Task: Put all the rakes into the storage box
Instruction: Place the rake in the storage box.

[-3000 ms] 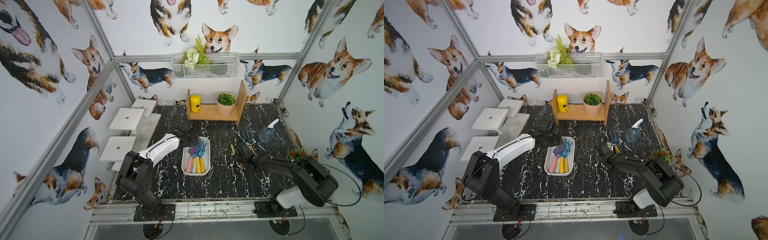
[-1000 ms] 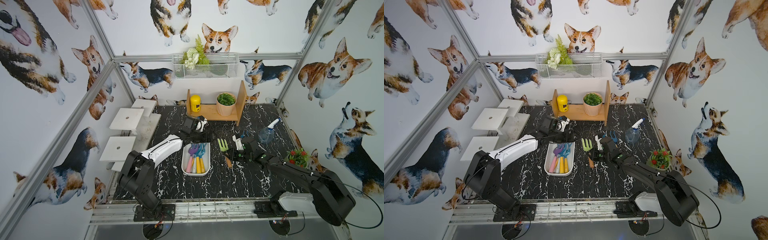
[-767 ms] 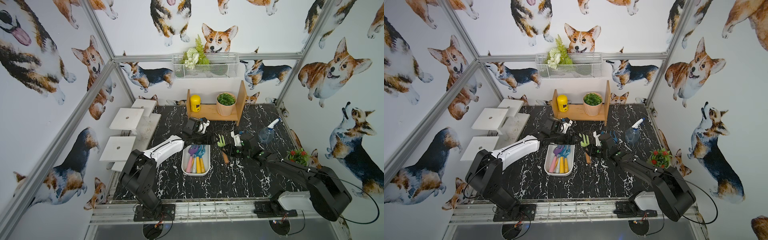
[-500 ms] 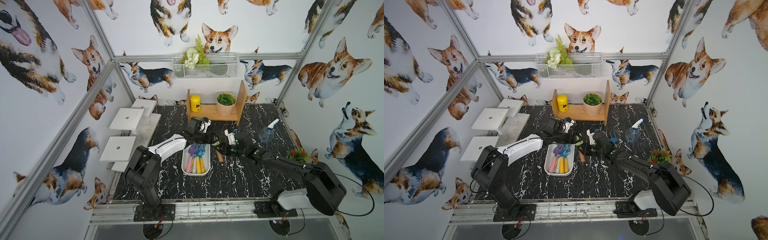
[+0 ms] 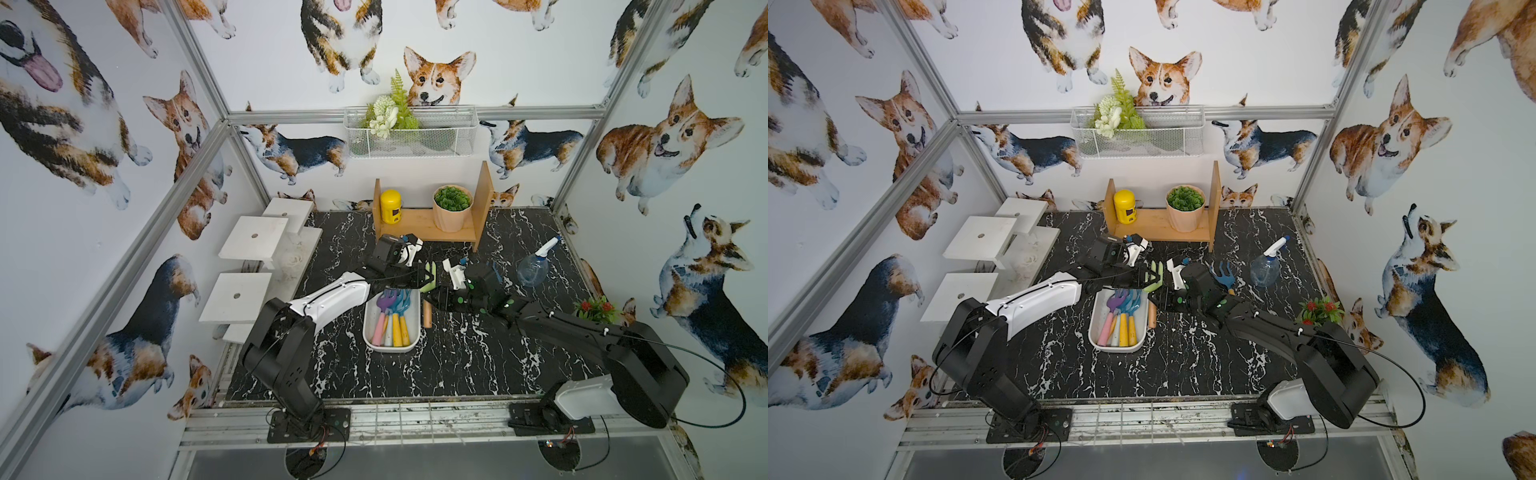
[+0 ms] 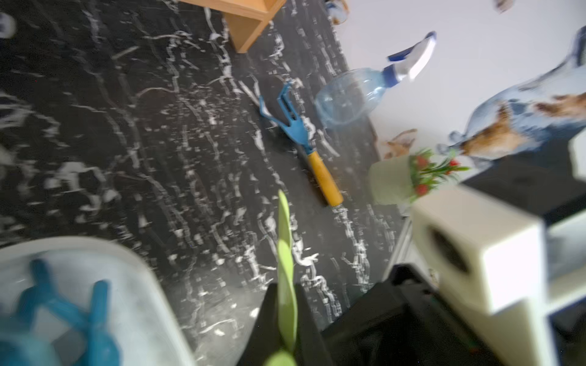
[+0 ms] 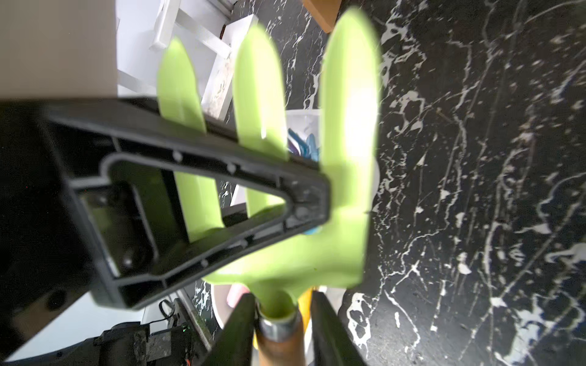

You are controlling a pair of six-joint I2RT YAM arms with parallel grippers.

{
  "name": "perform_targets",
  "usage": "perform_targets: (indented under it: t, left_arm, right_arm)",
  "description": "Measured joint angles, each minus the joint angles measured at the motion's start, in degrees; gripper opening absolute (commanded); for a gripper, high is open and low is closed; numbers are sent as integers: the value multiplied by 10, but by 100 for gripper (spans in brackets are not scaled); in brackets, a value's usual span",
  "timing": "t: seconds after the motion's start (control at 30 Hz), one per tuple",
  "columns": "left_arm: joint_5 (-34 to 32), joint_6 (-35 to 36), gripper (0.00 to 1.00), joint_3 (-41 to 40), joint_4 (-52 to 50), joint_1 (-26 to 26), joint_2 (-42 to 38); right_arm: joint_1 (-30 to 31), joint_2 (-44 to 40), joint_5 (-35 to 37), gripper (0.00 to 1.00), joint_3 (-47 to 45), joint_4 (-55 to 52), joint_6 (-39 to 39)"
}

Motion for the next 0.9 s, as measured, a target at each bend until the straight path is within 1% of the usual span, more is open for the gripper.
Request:
perform_targets:
  t: [0.1,0.27,0.47,0.57,0.77,0.8,0.83,0.87,0.9]
  left_arm:
    - [-26,15,0,-14,-32,4,-21]
    - [-53,25,0,-45,-45,6,-38]
    - [-81,27,0,-73,-44,7,-27]
    - [-95,24,0,-87,-39,7,-24]
    - [-100,8,1,-90,-28,7,-9]
    - [-100,7,11,-92,-24,7,-9]
    - [-101,4,29,-94,-22,7,-9]
    - [-102,2,51,-94,-22,7,-9]
    - [-103,4,68,-94,-23,7,-9]
  right_arm:
    - [-2,-9,19,56,-10,0,0]
    - [0,-24,38,57,-28,0,0]
    - [0,-45,64,57,-42,0,0]
    - [-1,-53,65,57,-44,-1,-2]
    - [-1,-63,78,57,-50,-6,-11]
    - [-1,-63,79,58,-51,-8,-13]
    - [-1,-63,79,58,-51,-10,-13]
    - [-1,-63,80,58,-52,-15,-14]
    - [-1,-63,83,59,-52,-20,-15]
